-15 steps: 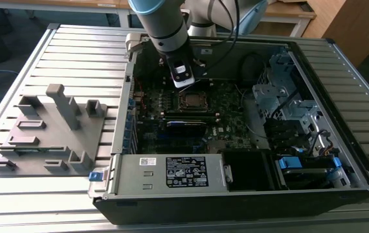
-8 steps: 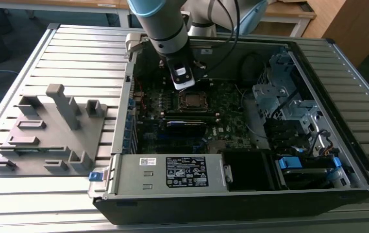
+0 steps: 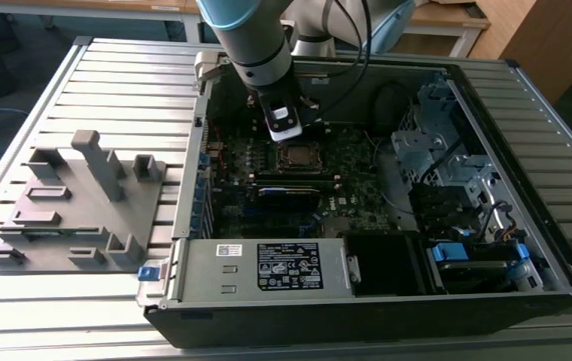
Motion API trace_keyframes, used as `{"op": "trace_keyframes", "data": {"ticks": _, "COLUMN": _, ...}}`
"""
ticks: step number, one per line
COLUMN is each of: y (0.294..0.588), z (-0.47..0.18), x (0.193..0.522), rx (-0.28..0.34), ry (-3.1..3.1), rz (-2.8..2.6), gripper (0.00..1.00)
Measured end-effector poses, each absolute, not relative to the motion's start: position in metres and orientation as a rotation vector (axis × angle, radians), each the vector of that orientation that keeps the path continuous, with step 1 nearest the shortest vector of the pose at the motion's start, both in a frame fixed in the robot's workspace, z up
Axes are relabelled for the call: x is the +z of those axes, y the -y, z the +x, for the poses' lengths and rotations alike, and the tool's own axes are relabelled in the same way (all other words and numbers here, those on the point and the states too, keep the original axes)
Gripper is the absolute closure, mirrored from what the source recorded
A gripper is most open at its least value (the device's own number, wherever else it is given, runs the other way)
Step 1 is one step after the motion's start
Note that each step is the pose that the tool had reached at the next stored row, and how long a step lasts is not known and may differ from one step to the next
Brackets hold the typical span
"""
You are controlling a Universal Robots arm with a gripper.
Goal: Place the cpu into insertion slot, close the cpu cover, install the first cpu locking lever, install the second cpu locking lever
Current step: 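Install the first cpu locking lever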
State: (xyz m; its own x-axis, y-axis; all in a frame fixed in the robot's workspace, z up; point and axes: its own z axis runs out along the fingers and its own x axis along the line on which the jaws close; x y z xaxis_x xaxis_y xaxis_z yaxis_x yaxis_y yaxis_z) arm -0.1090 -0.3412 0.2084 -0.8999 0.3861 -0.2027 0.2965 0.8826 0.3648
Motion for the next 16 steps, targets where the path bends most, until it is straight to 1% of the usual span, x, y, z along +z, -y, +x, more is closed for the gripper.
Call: {"op": "trace_keyframes", "data": {"ticks": 16, "y": 0.341, "z": -0.095, "x": 0.198, "rx": 0.476, "ry": -2.779, "rz": 0.523, "gripper": 0.9}}
